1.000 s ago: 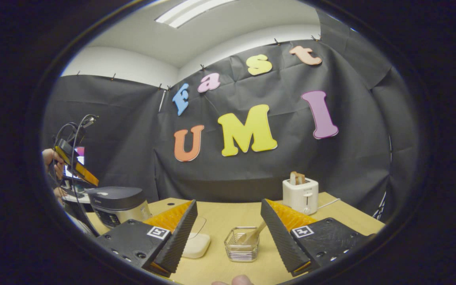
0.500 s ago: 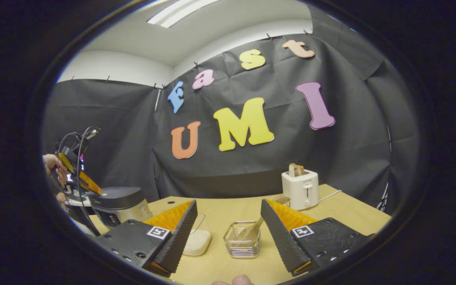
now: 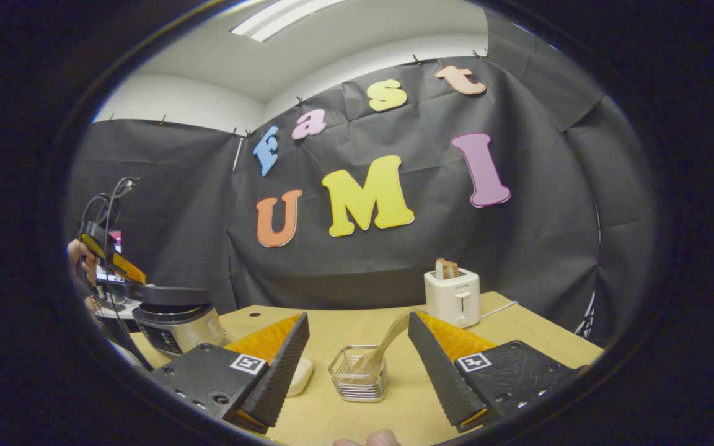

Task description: Close the left gripper, press the button to open the rice cooker; take a wooden spoon from the chopstick holder with the right hand, scoop a spoonful of rice and pour it into the rice cooker, then put the wooden spoon back into the chopstick holder.

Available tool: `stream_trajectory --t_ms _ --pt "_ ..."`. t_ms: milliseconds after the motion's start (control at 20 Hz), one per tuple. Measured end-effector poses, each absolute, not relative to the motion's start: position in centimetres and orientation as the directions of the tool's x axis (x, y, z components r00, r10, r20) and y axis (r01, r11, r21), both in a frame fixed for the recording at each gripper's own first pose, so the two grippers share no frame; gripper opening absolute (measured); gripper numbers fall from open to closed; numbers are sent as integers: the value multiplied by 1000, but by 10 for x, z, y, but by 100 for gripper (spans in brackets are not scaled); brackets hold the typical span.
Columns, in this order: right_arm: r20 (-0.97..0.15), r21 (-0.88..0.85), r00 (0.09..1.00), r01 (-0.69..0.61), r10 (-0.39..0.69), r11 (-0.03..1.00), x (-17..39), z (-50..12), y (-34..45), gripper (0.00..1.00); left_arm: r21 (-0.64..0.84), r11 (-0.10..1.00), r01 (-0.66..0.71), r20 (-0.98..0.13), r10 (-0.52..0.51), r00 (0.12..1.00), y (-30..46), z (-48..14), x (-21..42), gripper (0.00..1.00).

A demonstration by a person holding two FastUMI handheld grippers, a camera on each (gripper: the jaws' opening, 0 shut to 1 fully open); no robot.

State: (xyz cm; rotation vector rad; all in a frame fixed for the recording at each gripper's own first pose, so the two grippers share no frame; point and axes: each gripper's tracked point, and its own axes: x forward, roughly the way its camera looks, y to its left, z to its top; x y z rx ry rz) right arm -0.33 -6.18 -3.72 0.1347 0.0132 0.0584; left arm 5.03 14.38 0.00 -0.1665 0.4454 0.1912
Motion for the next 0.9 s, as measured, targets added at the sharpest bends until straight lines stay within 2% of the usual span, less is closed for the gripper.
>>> stream_trajectory --t_ms 150,200,350,400,450,500,600,650,700,750,800,900 --pt "-8 115 1000 -28 30 993 -6 -37 -73 95 -74 967 -244 -274 216 937 160 46 62 3" --pt "-10 111 1000 -15 16 994 -7 -37 -78 95 -66 967 -244 -217 225 950 160 61 65 9" --pt "-34 124 999 2 2 992 -6 -43 -84 95 -21 970 -240 -142 235 962 161 82 68 55" --pt "-37 122 999 7 -3 993 -7 -44 -86 91 -5 971 -238 -115 236 965 160 88 68 70" --pt "-42 115 999 15 -10 993 -7 -47 -88 100 7 974 -226 -96 225 970 155 90 68 85" --pt "-49 108 999 17 -11 994 -7 -50 -88 95 13 977 -214 -78 215 974 149 91 66 94" --pt "-78 105 997 15 -7 994 -6 -61 -88 96 16 980 -199 -61 199 978 140 86 61 97" --pt "-96 104 995 15 -5 994 -6 -67 -87 92 9 981 -195 -60 195 979 136 80 57 97" --pt "-112 104 994 15 -3 995 -4 -72 -88 92 0 983 -184 -56 184 981 129 74 51 97" --pt "-126 102 992 15 -2 995 -3 -78 -88 96 2 985 -173 -48 173 984 122 71 48 97" --pt "-138 97 990 17 -4 995 0 -81 -88 91 24 984 -179 -28 180 983 121 70 44 98" --pt "-164 86 986 11 4 996 7 -88 -84 91 48 981 -191 -11 191 981 118 61 35 97"
